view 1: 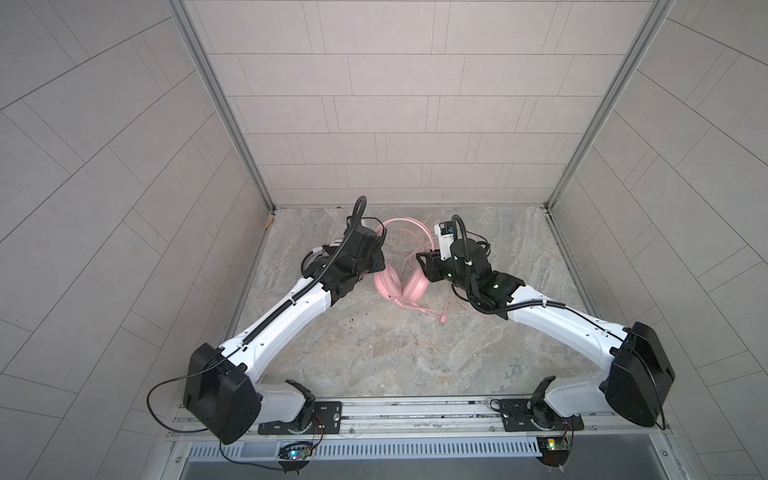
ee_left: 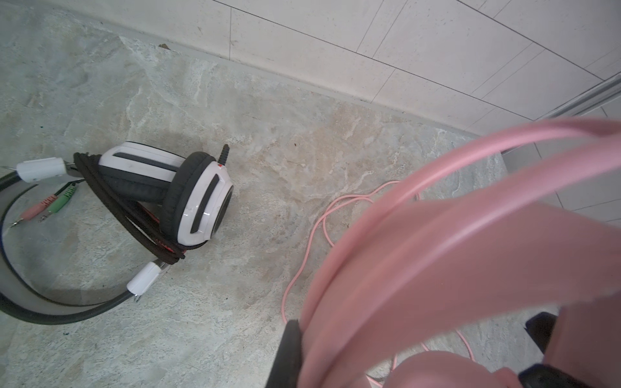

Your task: Wrap the headphones

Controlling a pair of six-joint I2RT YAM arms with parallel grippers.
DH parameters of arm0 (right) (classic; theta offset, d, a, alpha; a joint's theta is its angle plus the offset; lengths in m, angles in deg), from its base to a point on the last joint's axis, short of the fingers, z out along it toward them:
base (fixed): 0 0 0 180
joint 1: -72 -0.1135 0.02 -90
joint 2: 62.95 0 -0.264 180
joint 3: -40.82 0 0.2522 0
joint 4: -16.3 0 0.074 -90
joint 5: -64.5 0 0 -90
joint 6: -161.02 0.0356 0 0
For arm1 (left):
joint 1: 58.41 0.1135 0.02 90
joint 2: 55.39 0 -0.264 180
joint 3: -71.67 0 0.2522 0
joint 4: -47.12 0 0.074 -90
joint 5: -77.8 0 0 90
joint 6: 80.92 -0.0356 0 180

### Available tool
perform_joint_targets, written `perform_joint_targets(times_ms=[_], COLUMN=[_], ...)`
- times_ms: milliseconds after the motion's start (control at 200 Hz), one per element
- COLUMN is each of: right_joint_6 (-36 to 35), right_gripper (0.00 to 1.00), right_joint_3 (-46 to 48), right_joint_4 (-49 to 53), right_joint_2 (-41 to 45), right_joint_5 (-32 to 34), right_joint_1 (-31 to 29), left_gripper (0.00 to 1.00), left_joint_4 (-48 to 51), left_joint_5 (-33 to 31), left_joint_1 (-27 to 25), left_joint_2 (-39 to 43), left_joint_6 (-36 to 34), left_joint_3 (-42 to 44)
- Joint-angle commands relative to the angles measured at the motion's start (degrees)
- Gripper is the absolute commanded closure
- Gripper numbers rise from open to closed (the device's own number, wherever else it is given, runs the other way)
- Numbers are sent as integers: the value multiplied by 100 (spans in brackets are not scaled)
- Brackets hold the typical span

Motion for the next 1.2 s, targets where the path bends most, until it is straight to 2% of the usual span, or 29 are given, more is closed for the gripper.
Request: perform_joint_targets(times_ms=[0,85,140,185,240,365,510,555,595,630,711,741,841,1066,1196], right_joint_6=[-84,-226,-331,-442,-614,-1069,-1699,-1865,-2025,-2146,-2386,-2465,-2632,-2714,-2714], right_gripper=[66,79,89,93,95,97,97,97,97,97,97,97,97,97,97], right_joint_3=[-172,-281,-341,-415,-528,-949,-1692,-1934,-2141,-2320,-2649,-2750,-2944,-3011,-3053], right_joint_4=[-110,-6,92,205,367,1013,2141,2485,2773,3017,3472,3614,3891,4000,4039], right_joint_2=[-88,-99,-90,-77,-55,-63,-222,-302,-388,-471,-645,-705,-819,-937,-933], right_joint_5=[252,291,316,329,338,320,382,408,400,407,444,458,447,368,334], right_joint_1=[-47,-54,-55,-55,-49,-48,-44,-46,-52,-47,-47,-46,-48,-57,-105], left_gripper=[100,99,93,86,77,44,25,16,15,6,5,0,0,0,0], left_joint_4=[-404,-401,-403,-403,-391,-156,274,350,412,483,579,605,751,1143,1570], left_joint_5=[116,157,218,320,421,472,325,277,267,267,242,229,323,1048,1019], left_joint_1=[-53,-53,-62,-62,-75,-88,-123,-129,-132,-132,-133,-132,-137,-132,-132], left_joint_2=[299,354,393,424,456,551,822,939,1045,1128,1312,1365,1399,957,461], left_joint_6=[191,167,147,100,32,-172,-480,-573,-667,-759,-938,-1008,-1336,-1865,-2023], left_joint_3=[83,160,232,279,383,587,695,718,709,678,614,589,413,-243,-701])
